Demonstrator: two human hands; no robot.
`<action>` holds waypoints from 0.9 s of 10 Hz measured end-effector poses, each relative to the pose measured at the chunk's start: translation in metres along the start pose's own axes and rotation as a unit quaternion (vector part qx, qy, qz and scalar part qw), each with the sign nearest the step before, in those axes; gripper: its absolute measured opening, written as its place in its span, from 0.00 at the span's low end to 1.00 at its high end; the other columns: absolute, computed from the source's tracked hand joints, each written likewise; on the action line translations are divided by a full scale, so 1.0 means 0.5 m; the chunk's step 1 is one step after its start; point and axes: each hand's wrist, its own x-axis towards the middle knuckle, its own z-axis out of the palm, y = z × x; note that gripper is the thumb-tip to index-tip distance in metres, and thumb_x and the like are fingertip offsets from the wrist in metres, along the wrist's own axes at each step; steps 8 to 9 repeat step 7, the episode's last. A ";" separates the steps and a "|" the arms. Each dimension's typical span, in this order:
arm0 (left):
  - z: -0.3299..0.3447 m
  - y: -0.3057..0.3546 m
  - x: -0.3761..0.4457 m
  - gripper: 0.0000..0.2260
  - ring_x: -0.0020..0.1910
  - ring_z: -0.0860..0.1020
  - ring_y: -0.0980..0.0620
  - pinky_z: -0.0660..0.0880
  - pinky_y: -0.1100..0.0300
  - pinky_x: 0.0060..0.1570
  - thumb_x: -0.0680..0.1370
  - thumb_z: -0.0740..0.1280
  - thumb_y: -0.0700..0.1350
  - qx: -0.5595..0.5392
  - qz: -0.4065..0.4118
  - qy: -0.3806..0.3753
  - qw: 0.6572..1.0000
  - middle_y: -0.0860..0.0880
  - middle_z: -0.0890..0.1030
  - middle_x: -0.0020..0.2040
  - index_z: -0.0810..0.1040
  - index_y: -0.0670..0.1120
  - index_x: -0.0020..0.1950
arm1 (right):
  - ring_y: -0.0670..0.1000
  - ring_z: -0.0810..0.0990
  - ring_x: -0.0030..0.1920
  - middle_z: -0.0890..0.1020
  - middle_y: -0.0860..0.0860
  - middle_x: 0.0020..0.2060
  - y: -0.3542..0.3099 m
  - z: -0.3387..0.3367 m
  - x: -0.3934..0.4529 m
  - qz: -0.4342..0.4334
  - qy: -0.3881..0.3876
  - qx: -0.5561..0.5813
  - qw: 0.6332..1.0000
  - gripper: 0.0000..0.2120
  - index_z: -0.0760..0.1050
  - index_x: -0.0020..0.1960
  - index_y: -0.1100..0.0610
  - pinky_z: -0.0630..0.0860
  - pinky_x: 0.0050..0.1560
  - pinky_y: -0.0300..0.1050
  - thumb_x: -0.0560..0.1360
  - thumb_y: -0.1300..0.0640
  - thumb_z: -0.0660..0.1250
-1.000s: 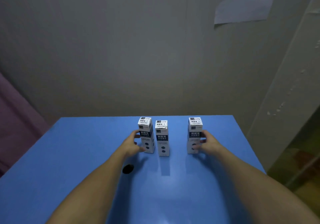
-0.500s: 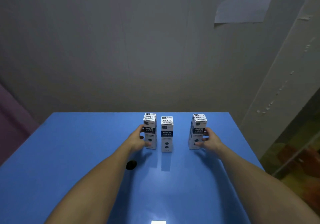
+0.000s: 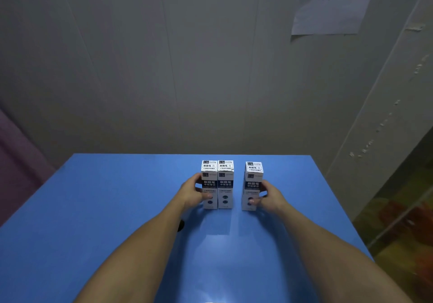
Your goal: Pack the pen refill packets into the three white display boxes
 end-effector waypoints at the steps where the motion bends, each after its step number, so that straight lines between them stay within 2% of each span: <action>1: 0.002 0.007 0.004 0.23 0.54 0.81 0.52 0.81 0.46 0.56 0.74 0.73 0.31 0.002 -0.002 -0.002 1.000 0.53 0.80 0.59 0.75 0.53 0.61 | 0.54 0.81 0.55 0.79 0.49 0.51 -0.006 0.014 0.005 -0.003 -0.003 -0.009 1.000 0.20 0.72 0.57 0.53 0.80 0.56 0.49 0.72 0.68 0.75; 2: 0.013 0.012 0.009 0.21 0.55 0.81 0.51 0.82 0.45 0.55 0.74 0.73 0.31 -0.003 0.001 -0.003 1.000 0.54 0.80 0.57 0.75 0.52 0.61 | 0.52 0.80 0.54 0.79 0.49 0.51 -0.017 0.025 0.010 -0.004 -0.002 -0.022 1.000 0.20 0.72 0.57 0.53 0.79 0.52 0.43 0.72 0.67 0.75; 3: 0.027 0.009 0.014 0.21 0.53 0.80 0.55 0.82 0.53 0.51 0.75 0.73 0.31 -0.013 -0.001 0.001 1.000 0.54 0.80 0.58 0.75 0.52 0.61 | 0.52 0.80 0.52 0.79 0.50 0.52 -0.020 0.033 0.021 -0.003 -0.002 -0.034 0.999 0.19 0.72 0.58 0.55 0.79 0.44 0.37 0.72 0.67 0.75; 4: 0.029 0.001 0.014 0.23 0.53 0.79 0.58 0.81 0.61 0.45 0.74 0.73 0.31 -0.009 0.000 -0.007 1.000 0.52 0.80 0.60 0.74 0.52 0.63 | 0.52 0.81 0.52 0.79 0.51 0.55 -0.012 0.037 0.029 -0.002 -0.001 -0.047 0.999 0.20 0.72 0.59 0.54 0.80 0.44 0.39 0.73 0.67 0.74; 5: 0.021 -0.007 0.014 0.27 0.58 0.79 0.53 0.81 0.57 0.52 0.74 0.73 0.31 0.020 -0.007 -0.033 0.999 0.52 0.78 0.64 0.73 0.54 0.66 | 0.53 0.83 0.52 0.78 0.51 0.58 -0.008 0.034 0.027 0.011 -0.008 -0.065 0.998 0.26 0.71 0.65 0.52 0.82 0.52 0.48 0.72 0.67 0.74; 6: 0.009 -0.017 0.009 0.33 0.64 0.76 0.49 0.76 0.60 0.54 0.74 0.73 0.34 0.091 -0.022 -0.048 0.994 0.51 0.73 0.70 0.67 0.54 0.74 | 0.53 0.81 0.54 0.76 0.52 0.63 0.005 0.023 0.018 0.025 0.006 -0.102 0.994 0.33 0.66 0.73 0.50 0.80 0.50 0.44 0.72 0.67 0.73; 7: -0.014 -0.016 0.009 0.32 0.68 0.74 0.46 0.73 0.58 0.60 0.77 0.70 0.37 0.198 -0.022 -0.036 0.979 0.47 0.70 0.73 0.63 0.50 0.78 | 0.52 0.78 0.51 0.75 0.55 0.65 0.010 0.000 0.001 0.020 0.037 -0.126 0.991 0.33 0.65 0.75 0.53 0.75 0.52 0.42 0.74 0.68 0.70; 9: -0.014 -0.016 0.009 0.32 0.68 0.74 0.46 0.73 0.58 0.60 0.77 0.70 0.37 0.198 -0.022 -0.036 0.979 0.47 0.70 0.73 0.63 0.50 0.78 | 0.52 0.78 0.51 0.75 0.55 0.65 0.010 0.000 0.001 0.020 0.037 -0.126 0.991 0.33 0.65 0.75 0.53 0.75 0.52 0.42 0.74 0.68 0.70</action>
